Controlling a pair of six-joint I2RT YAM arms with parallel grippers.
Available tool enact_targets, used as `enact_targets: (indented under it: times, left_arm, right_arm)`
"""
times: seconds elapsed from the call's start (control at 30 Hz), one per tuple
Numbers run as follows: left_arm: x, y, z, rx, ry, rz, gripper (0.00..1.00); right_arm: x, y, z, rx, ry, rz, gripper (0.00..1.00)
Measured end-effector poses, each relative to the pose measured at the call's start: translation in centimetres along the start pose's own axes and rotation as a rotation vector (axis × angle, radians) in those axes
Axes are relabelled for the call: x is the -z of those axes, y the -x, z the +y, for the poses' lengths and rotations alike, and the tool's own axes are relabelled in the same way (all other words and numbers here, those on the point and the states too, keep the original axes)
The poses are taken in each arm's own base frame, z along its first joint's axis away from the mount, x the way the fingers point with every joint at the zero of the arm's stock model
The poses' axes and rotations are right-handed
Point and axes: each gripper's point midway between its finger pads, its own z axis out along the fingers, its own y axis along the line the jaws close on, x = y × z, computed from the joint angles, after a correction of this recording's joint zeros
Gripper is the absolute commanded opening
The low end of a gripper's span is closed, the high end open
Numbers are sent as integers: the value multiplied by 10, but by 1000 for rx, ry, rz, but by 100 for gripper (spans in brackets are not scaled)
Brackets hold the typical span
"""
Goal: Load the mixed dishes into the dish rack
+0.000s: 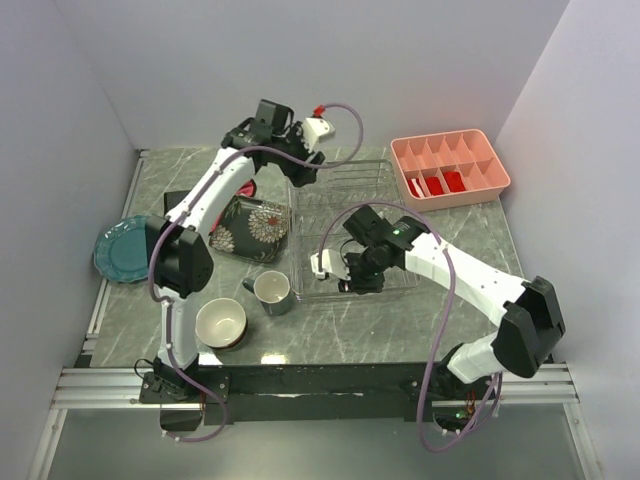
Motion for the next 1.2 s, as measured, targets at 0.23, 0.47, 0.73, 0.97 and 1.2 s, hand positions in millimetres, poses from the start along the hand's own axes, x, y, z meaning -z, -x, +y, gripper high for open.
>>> enact_targets:
  times: [0.23, 0.47, 0.73, 0.97, 1.2]
  left_arm:
    - [-27, -29, 3, -34, 41, 111, 22]
    - [-37, -29, 8, -51, 82, 140, 18]
    - [-34, -16, 11, -40, 105, 110, 14]
    - [-36, -16, 19, -38, 144, 124, 13]
    - [-56, -40, 22, -27, 141, 182, 13]
  right_arm:
    - [16, -2, 0, -10, -45, -4, 46]
    - [27, -3, 3, -16, -64, -14, 47]
    - [30, -6, 5, -48, -73, -22, 46]
    - [29, -8, 6, -57, -70, -16, 46]
    - [29, -10, 5, -66, -73, -16, 46]
